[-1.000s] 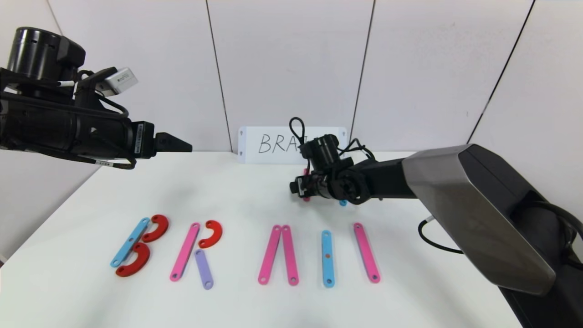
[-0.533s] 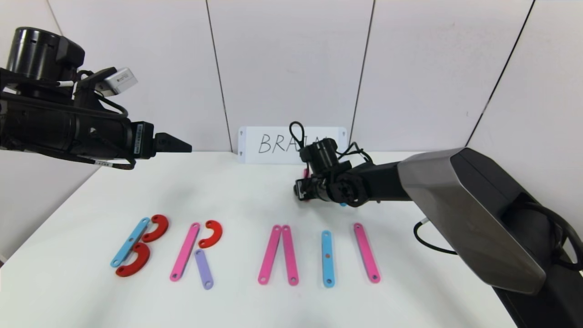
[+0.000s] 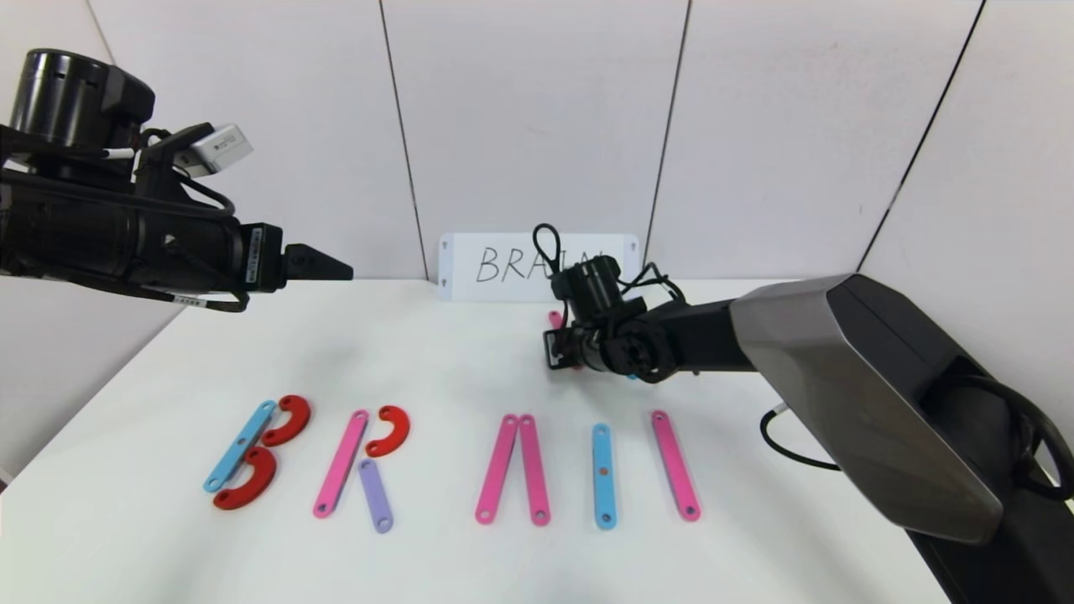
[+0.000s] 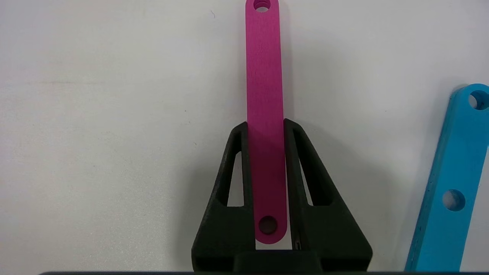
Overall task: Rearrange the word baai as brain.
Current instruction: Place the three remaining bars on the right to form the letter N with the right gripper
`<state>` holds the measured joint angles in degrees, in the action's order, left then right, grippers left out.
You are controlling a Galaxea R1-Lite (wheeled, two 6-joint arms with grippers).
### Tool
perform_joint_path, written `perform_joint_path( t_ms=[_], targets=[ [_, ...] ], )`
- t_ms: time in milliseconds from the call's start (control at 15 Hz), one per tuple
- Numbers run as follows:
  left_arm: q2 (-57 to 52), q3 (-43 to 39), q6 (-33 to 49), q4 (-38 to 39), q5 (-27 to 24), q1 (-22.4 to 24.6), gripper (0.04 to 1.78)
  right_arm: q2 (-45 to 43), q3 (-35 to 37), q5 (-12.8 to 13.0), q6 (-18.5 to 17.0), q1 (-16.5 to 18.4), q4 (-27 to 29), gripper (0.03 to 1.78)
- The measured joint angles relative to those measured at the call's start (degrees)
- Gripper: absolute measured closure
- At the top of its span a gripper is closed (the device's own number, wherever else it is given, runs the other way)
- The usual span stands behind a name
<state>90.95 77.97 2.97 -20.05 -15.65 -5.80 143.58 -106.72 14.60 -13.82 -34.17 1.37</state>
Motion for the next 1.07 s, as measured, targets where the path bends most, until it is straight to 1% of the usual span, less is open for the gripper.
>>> perform_joint_path(
  t_ms=[1067],
  targets=[
    [0.00,0.00,-0.02,-0.06,0.00,-0.09,0.08,-1.08,0.24,0.24,0.00,-0.09,0.43,1.54]
  ],
)
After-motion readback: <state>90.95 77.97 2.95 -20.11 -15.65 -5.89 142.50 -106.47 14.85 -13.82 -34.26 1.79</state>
